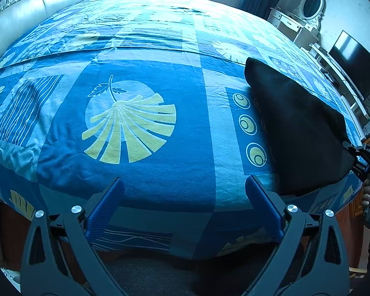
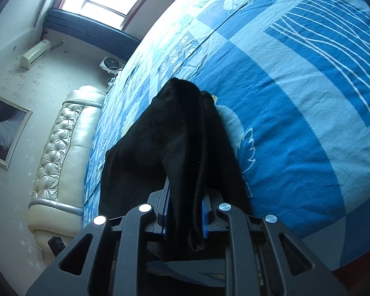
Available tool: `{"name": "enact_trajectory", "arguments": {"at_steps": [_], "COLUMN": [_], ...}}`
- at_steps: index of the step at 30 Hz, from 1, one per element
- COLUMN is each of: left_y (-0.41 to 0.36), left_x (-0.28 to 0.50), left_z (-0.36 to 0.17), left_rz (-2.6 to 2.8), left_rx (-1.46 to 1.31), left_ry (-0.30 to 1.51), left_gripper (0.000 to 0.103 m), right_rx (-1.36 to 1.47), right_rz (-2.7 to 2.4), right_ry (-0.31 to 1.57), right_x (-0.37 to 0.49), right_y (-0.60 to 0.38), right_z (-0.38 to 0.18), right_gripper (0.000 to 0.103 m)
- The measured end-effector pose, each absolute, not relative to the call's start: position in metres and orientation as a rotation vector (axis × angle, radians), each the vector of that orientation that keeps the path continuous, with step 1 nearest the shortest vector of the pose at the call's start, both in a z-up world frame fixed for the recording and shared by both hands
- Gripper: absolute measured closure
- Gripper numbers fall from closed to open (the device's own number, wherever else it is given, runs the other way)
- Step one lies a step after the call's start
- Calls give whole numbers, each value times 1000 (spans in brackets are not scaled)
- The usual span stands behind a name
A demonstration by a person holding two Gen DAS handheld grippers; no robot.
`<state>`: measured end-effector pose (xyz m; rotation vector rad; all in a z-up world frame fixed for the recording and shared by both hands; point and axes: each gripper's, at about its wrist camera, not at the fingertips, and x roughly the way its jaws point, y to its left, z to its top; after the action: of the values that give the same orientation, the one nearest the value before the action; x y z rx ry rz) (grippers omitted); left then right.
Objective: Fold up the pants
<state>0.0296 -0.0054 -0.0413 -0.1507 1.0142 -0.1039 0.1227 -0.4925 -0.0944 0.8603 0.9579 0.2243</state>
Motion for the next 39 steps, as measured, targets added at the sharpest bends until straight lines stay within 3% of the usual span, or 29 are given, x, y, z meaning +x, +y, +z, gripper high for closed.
{"name": "enact_trajectory", "arguments": {"at_steps": [7, 10, 14, 16, 21, 39], "left_y": [-9, -11, -15, -17, -25, -89], "left_x": [29, 27, 26, 26, 30, 79], "left_z": [-42, -41, -40, -39, -42, -79], "left_rz": [-111, -120, -143, -160, -259, -461], "left_rx": [-143, -136, -137, -148, -250, -523], "left_ry": [1018, 1016, 1015, 1015, 1044, 1125], "left_gripper": [4, 4, 4, 4, 4, 5], "right_rx": [884, 824, 867, 909, 1103, 1113], "right_rz": [178, 68, 37, 18, 74, 254], "right_ry": [945, 966, 953, 901, 691, 959], "right_x": [106, 97, 80, 70, 46, 86], "right_y": [-513, -522, -546, -560, -585, -503], "right_z": [-94, -90, -86, -75, -51, -107], "right_gripper": [83, 70, 67, 43, 27, 25]}}
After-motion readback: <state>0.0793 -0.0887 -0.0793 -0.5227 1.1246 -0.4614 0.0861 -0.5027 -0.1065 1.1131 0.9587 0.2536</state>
